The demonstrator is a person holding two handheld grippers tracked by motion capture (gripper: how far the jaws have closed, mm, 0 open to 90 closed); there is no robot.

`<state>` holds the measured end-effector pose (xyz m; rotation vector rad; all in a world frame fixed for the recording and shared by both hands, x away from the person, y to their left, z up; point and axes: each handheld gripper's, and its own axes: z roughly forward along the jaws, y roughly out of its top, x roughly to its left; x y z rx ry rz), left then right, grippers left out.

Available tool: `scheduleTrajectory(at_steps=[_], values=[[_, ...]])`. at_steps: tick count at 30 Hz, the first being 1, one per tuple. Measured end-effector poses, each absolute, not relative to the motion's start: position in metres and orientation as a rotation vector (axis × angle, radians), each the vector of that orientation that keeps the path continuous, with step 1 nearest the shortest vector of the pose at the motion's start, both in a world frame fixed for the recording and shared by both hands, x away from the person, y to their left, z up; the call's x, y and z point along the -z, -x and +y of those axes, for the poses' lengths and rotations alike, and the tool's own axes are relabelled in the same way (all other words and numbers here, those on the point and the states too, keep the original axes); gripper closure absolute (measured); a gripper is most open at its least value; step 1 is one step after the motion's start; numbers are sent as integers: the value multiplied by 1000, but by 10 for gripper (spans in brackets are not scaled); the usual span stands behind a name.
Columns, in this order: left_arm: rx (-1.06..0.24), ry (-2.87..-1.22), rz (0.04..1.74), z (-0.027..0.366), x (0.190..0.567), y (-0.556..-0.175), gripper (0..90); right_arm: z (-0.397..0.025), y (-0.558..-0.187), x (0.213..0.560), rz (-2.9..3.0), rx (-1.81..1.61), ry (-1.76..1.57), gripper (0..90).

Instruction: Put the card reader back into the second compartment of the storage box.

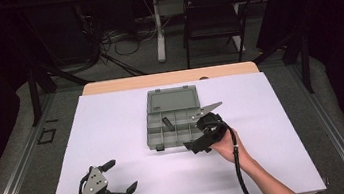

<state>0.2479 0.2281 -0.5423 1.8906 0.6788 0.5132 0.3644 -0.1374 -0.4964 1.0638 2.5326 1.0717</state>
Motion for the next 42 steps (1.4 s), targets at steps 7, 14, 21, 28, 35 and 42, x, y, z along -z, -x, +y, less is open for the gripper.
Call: scheduleTrajectory(at_steps=[7, 14, 21, 28, 35, 42], values=[[-512, -1893, 677, 228, 542, -248, 3, -155, -352, 496, 2503, -1077, -1083, 0], [-512, -1895, 679, 227, 543, -248, 3, -170, -340, 495, 2480, -1084, -1083, 0], [-508, -1895, 681, 227, 543, -248, 3, -183, -327, 494, 2462, -1075, -1073, 0], [-512, -1894, 682, 227, 543, -248, 3, -197, -316, 496, 2443, -1087, -1072, 0], [-515, -1895, 684, 228, 543, -248, 4, -211, -303, 500, 2409, -1115, -1081, 0], [-517, -1898, 685, 228, 543, -248, 3, -225, -289, 508, 2389, -1125, -1077, 0]])
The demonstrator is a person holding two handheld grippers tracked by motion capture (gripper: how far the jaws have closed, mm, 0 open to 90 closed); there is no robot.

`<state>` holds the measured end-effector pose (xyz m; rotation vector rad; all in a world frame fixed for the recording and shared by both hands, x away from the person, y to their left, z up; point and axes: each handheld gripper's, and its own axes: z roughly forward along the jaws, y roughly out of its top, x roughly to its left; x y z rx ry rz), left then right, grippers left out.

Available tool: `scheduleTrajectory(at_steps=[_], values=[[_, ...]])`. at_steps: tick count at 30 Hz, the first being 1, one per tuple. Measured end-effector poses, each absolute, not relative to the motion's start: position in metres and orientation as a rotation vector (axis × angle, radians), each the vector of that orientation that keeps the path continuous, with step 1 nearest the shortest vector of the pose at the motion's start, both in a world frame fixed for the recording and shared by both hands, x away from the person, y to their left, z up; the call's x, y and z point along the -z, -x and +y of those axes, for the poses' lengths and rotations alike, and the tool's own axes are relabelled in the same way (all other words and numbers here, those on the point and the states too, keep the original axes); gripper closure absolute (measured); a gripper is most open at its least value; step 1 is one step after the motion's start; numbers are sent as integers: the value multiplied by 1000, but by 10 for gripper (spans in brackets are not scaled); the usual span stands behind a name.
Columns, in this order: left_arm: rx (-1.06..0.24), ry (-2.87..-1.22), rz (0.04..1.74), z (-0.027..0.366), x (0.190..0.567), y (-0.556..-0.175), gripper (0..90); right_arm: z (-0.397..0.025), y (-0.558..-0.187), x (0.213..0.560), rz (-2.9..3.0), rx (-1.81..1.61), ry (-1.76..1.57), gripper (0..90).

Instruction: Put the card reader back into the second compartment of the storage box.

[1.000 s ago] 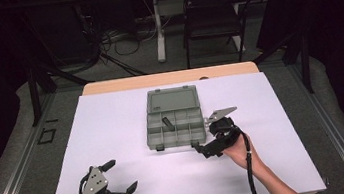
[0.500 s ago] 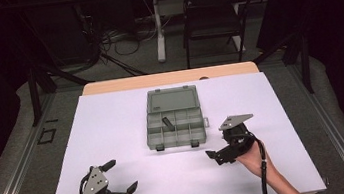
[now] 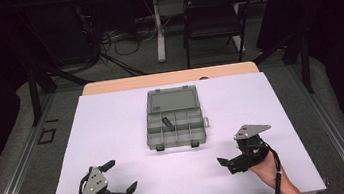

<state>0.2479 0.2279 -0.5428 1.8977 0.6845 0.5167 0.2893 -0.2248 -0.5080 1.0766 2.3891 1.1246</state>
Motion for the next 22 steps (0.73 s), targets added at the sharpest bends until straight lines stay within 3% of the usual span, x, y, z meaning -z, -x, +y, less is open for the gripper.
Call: scheduleTrajectory(at_steps=[22], values=[[-508, -1912, 684, 228, 544, -251, 4, -244, -262, 524, 2284, -1158, -1042, 0]])
